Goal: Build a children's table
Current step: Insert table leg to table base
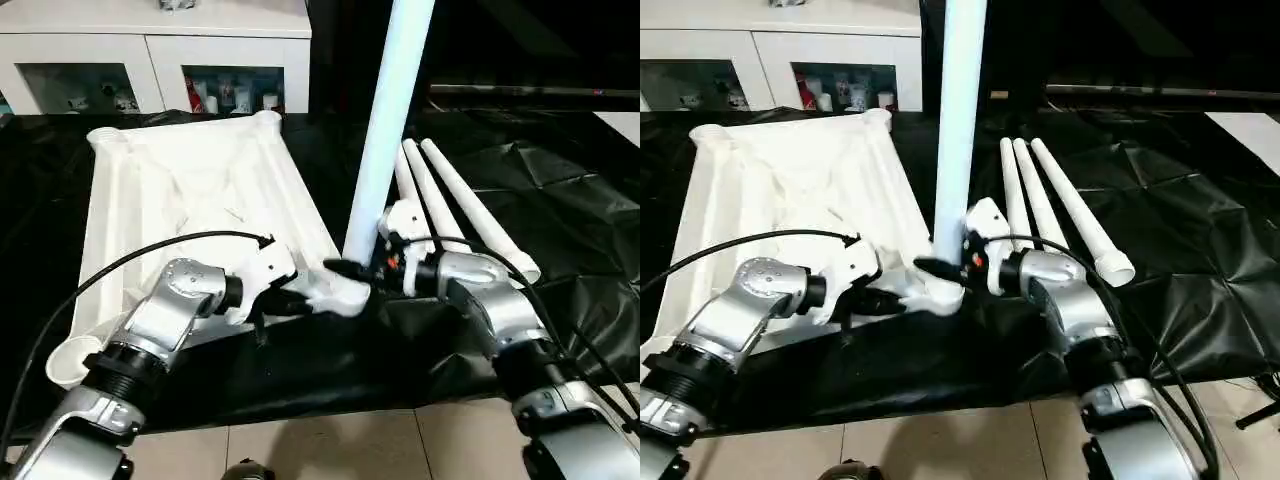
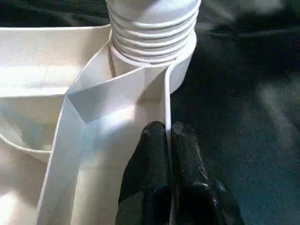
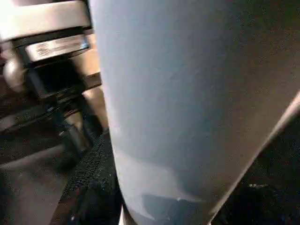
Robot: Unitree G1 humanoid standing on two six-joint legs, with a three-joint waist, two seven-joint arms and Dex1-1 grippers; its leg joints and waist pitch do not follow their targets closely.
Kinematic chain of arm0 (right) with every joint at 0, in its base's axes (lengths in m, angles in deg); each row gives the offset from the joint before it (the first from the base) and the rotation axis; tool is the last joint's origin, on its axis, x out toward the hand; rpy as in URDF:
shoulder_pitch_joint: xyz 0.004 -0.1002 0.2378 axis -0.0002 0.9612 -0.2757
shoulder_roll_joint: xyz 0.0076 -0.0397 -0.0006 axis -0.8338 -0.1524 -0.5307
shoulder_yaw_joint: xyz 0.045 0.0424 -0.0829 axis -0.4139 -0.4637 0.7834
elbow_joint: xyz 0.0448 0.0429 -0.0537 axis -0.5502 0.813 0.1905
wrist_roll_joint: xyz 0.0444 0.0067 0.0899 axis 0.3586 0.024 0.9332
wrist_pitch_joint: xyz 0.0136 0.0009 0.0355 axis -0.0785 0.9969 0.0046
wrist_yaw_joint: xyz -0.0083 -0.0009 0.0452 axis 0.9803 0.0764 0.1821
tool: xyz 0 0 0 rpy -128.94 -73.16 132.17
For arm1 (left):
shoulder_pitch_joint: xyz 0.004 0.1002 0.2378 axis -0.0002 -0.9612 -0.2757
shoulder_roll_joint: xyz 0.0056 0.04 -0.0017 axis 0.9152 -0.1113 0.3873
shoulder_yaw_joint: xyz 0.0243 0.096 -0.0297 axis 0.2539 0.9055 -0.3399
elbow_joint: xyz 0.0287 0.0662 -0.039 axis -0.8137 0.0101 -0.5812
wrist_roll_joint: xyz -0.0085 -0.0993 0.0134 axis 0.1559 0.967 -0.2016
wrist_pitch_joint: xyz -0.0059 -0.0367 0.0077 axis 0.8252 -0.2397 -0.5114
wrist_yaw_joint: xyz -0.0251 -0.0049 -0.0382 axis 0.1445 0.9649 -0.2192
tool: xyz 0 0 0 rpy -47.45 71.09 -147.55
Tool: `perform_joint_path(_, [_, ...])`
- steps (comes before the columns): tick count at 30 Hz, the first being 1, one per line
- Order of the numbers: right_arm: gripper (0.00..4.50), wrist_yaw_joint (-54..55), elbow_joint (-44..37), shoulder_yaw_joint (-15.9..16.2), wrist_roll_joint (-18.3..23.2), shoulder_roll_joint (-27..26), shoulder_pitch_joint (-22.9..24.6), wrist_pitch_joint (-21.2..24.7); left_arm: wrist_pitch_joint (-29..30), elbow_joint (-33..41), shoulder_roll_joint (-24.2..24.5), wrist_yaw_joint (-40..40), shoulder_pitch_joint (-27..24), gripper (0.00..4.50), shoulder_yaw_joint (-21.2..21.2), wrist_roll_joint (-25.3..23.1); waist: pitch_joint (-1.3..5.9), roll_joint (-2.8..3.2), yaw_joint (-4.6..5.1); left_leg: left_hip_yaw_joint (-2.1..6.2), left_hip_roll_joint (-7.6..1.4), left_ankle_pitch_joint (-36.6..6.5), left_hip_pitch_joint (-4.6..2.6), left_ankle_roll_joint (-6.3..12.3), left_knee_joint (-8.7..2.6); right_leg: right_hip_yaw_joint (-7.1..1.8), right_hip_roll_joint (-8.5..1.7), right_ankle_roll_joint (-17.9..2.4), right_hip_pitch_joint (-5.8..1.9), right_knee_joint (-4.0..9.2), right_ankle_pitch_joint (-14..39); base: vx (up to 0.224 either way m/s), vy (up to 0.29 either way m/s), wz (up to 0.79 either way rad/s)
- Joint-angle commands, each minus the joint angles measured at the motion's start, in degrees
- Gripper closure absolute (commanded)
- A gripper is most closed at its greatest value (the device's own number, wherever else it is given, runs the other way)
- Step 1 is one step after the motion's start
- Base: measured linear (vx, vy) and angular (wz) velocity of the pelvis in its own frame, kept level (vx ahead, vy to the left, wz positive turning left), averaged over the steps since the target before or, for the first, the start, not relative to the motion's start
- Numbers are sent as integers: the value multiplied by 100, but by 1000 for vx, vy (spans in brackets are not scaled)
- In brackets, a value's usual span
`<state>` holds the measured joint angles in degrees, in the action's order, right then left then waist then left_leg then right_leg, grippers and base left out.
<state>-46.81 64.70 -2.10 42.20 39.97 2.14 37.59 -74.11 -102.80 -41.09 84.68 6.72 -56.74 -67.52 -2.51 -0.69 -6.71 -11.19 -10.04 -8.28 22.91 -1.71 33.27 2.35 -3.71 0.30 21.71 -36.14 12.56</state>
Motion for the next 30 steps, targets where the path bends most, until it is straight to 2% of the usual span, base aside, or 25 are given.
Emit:
perform_joint_path(1, [259,-300,439,511,-296,85,411,305,-186,493,30,676,15,450,237,229,287,88,25,214,-389,-2229,-237,-256,-477,-270,-512,-1124,-58,529,1449,0,0,0])
perform_joint_path(3, [259,-370,405,517,-291,101,447,282,-80,718,171,1001,-33,450,327,314,293,90,33,220,-394,-2400,-266,-305,-488,-266,-503,-1131,-40,535,1528,0,0,0])
perform_joint_path(6, [259,-367,484,494,-306,82,427,211,-43,693,242,1007,11,450,361,239,266,85,65,235,-385,-2768,-299,-444,-499,-272,-510,-1124,1,567,1873,0,0,0])
perform_joint_path(7, [259,-323,516,475,-312,60,420,194,-32,592,206,879,47,450,325,186,253,87,63,247,-382,-3012,-334,-504,-495,-277,-523,-1077,26,601,2180,0,0,0])
perform_joint_path(9, [259,-154,614,405,-325,-11,400,155,-19,323,91,517,147,450,225,55,243,65,70,263,-382,-3169,-351,-553,-500,-285,-532,-1044,38,621,2385,0,0,0])
perform_joint_path(10, [259,-97,647,368,-318,-40,396,155,-56,220,56,406,183,450,191,15,220,65,66,273,-382,-3320,-381,-571,-499,-290,-545,-1005,64,653,2620,0,0,0])
perform_joint_path(12, [259,538,1057,205,-468,-178,258,94,113,26,-16,79,248,450,62,-33,195,42,71,299,-374,-3517,-419,-593,-495,-286,-574,-904,86,715,3098,0,0,0])
perform_joint_path(14, [259,828,1242,144,-527,-231,186,103,296,-13,-55,-96,267,450,-8,-41,169,42,112,381,-363,-3775,-421,-656,-508,-223,-616,-664,67,766,3826,0,0,0])
perform_joint_path(15, [259,1097,1405,86,-564,-276,117,128,425,-50,-98,-268,287,450,-75,-46,152,39,139,402,-355,-3850,-401,-670,-530,-193,-605,-594,51,782,3945,-53,17,-20])
perform_joint_path(16, [259,1097,1405,86,-564,-276,117,128,425,-50,-98,-268,287,450,-75,-46,145,81,164,447,-352,-4150,-428,-741,-548,-130,-590,-517,56,809,4095,-57,33,-22])
perform_joint_path(17, [259,1688,1770,-57,-589,-400,-63,225,702,-156,-232,-714,331,450,-230,-70,151,135,211,504,-355,-4529,-428,-828,-601,-39,-543,-520,10,787,3895,-57,33,-22])
perform_joint_path(18, [259,2238,2109,-203,-575,-522,-243,293,927,-249,-376,-1125,364,450,-360,-103,159,141,258,523,-355,-4703,-399,-870,-649,29,-500,-536,-33,755,3683,-61,50,-25])
perform_joint_path(19, [259,2308,2153,-222,-572,-538,-267,301,955,-260,-395,-1177,368,450,-376,-107,124,199,304,545,-383,-5161,-323,-945,-803,166,-424,-551,-112,663,3369,-52,48,-25])
perform_joint_path(20, [259,2612,2353,-310,-548,-611,-378,321,1125,-300,-494,-1413,382,450,-441,-129,133,215,306,515,-401,-5392,-246,-952,-924,238,-345,-566,-203,551,3139,-52,48,-25])
perform_joint_path(21, [260,3014,2561,-386,-569,-682,-501,256,1356,-329,-609,-1705,397,450,-499,-187,185,327,138,311,-446,-5699,82,-1003,-1316,274,-191,-741,-538,-272,1925,-108,17,-11])
perform_joint_path(22, [260,3359,2722,-432,-603,-730,-599,198,1514,-343,-707,-1940,403,450,-541,-237,203,181,-13,43,-343,-5048,39,-940,-1407,85,-156,-659,-436,-386,1749,-66,-57,2])
perform_joint_path(23, [260,3912,2970,-546,-597,-830,-767,106,1774,-316,-900,-2345,395,450,-617,-316,250,-192,103,172,-140,-3575,-645,-782,-288,-174,-796,-653,312,735,3963,-66,-57,2])
perform_joint_path(24, [260,4351,3146,-639,-582,-909,-894,43,1966,-274,-1079,-2665,380,450,-709,-343,83,-166,105,267,-13,-2456,-988,-494,631,-160,-1217,-550,694,1396,5486,-30,-73,-16])
perform_joint_path(25, [260,4578,3264,-711,-539,-977,-981,22,2102,-210,-1201,-2866,363,450,-762,-359,86,-174,141,627,88,-581,-43,-277,667,-208,-1293,-500,-213,987,5458,27,49,-55])
perform_joint_path(26, [260,4692,3321,-745,-519,-1010,-1023,12,2165,-175,-1262,-2966,354,450,-788,-367,177,40,0,620,-217,-860,61,-573,-138,42,-969,-525,-482,722,3766,27,49,-55])
perform_joint_path(27, [260,5155,3551,-856,-476,-1134,-1179,-40,2392,-2,-1485,-3329,320,450,-871,-403,238,173,3,651,-325,-1199,-184,-751,-293,151,-622,-623,-228,537,2701,40,76,-29])
perform_joint_path(28, [260,5209,3593,-885,-458,-1165,-1210,-46,2435,46,-1518,-3376,312,450,-874,-411,246,185,149,606,-366,-2394,-338,-812,-408,142,-470,-885,-138,406,1503,-59,-6,15])
perform_joint_path(29, [260,5328,3707,-978,-393,-1257,-1295,-49,2552,179,-1616,-3524,298,450,-892,-438,234,156,183,539,-340,-2882,-380,-732,-459,106,-500,-1114,-140,475,1148,-59,-6,15])
perform_joint_path(30, [260,5328,3707,-978,-393,-1257,-1295,-49,2552,179,-1616,-3524,298,450,-892,-438,208,145,203,525,-329,-3056,-360,-661,-482,96,-517,-1105,-164,518,1374,0,0,0])
